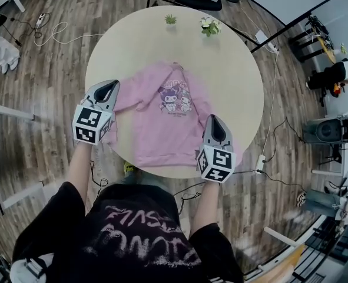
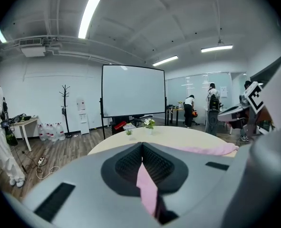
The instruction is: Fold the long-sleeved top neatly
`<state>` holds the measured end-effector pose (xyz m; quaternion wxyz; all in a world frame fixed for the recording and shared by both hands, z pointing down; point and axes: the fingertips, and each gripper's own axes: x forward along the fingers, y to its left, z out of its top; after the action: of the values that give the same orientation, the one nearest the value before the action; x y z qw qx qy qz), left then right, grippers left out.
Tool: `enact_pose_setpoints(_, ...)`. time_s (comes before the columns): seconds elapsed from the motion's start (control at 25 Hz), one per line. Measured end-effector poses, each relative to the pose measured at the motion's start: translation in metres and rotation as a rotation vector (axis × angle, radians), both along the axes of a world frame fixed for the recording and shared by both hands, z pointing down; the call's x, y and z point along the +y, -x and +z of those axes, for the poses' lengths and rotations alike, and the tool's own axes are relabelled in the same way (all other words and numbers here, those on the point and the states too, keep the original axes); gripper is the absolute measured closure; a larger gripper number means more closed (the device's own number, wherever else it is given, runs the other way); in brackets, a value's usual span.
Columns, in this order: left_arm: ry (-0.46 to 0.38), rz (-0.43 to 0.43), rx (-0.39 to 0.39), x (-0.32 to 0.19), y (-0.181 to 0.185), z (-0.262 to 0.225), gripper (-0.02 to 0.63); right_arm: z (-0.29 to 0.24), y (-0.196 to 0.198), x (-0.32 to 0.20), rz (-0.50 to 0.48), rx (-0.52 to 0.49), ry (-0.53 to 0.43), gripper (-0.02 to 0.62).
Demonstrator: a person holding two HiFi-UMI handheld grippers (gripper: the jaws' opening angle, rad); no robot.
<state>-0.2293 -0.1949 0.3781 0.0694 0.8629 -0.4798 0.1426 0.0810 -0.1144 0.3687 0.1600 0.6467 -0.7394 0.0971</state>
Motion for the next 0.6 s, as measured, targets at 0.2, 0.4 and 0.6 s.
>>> enact_pose_setpoints(0.2,0.018,0.016,-0.036,-0.039,-0.025,0.009,0.592,0.017,-0.014,-0.041,-0.064,0.018,0.037,0.589)
enact_pose_setpoints(0.4,0.046,0.051,-0.106,-0.082,-0.046,0.018,0.563,0.037,-0.021,-0.083,-0.165,0.067,0.108,0.544)
enact_pose_setpoints(0.6,0.122,0.193,-0.154,-0.118,-0.080,0.047,0.468,0.069,-0.027,-0.120,-0.260,0.101,0.190,0.458)
